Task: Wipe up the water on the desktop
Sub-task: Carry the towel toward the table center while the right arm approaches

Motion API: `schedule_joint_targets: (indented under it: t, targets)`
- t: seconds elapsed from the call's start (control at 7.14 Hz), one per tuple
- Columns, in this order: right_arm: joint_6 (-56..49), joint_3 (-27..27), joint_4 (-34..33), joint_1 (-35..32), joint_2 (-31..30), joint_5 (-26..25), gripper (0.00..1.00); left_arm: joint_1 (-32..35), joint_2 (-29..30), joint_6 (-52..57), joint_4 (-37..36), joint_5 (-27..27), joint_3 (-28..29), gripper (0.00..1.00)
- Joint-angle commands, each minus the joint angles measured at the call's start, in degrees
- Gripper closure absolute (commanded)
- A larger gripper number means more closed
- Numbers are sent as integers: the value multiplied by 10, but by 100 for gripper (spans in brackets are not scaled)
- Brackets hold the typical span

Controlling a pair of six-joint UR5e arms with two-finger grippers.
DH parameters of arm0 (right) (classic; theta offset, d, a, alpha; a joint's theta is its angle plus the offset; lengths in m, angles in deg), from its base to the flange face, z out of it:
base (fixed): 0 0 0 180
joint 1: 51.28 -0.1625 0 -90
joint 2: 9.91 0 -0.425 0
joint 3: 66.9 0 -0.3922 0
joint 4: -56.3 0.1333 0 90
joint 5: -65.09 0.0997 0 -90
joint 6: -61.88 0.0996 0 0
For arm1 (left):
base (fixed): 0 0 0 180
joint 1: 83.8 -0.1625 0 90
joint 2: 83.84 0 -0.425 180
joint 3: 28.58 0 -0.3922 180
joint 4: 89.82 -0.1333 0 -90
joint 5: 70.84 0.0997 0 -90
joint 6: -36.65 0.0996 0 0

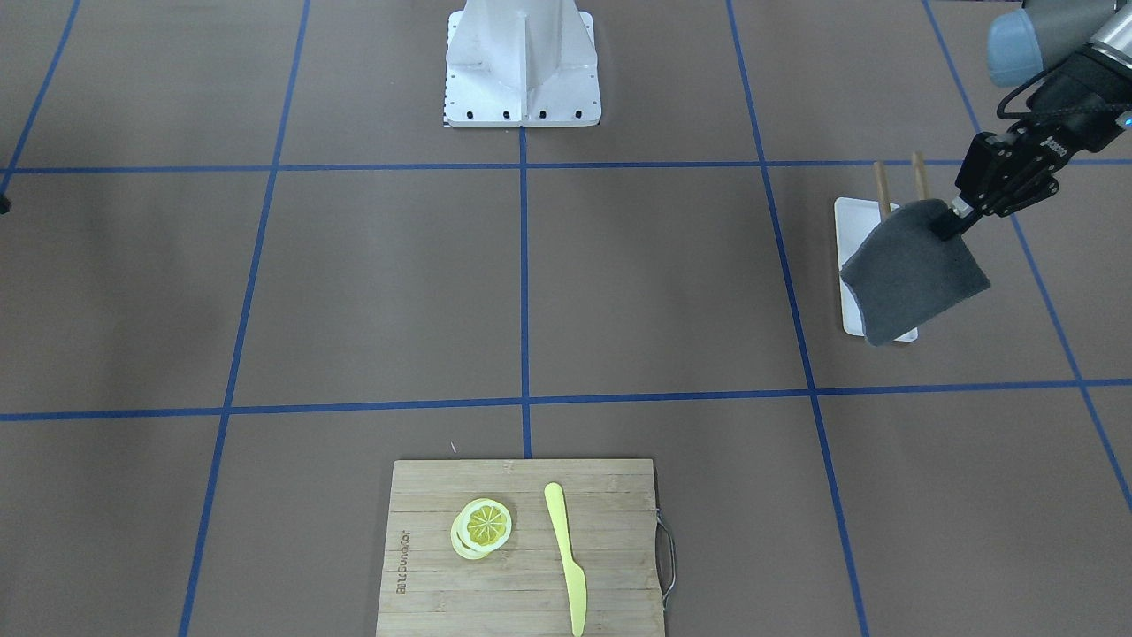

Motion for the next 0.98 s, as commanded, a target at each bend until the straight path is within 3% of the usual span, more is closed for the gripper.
schedule_joint_targets:
  t: [0.0,0.28,0.56,0.84]
  targets:
    - [45,9,15,103,76,-48,8,-72,53,-85,-4,78,0,100]
    - [120,12,14,229,131,-205,6,-134,104,-156,-25,153,1,100]
    - [137,13,11,365,171,-383,6,-173,188,-215,-116,216,-1,100]
    - [137,10,7,454,203,-500,6,-207,234,-273,-135,238,1,100]
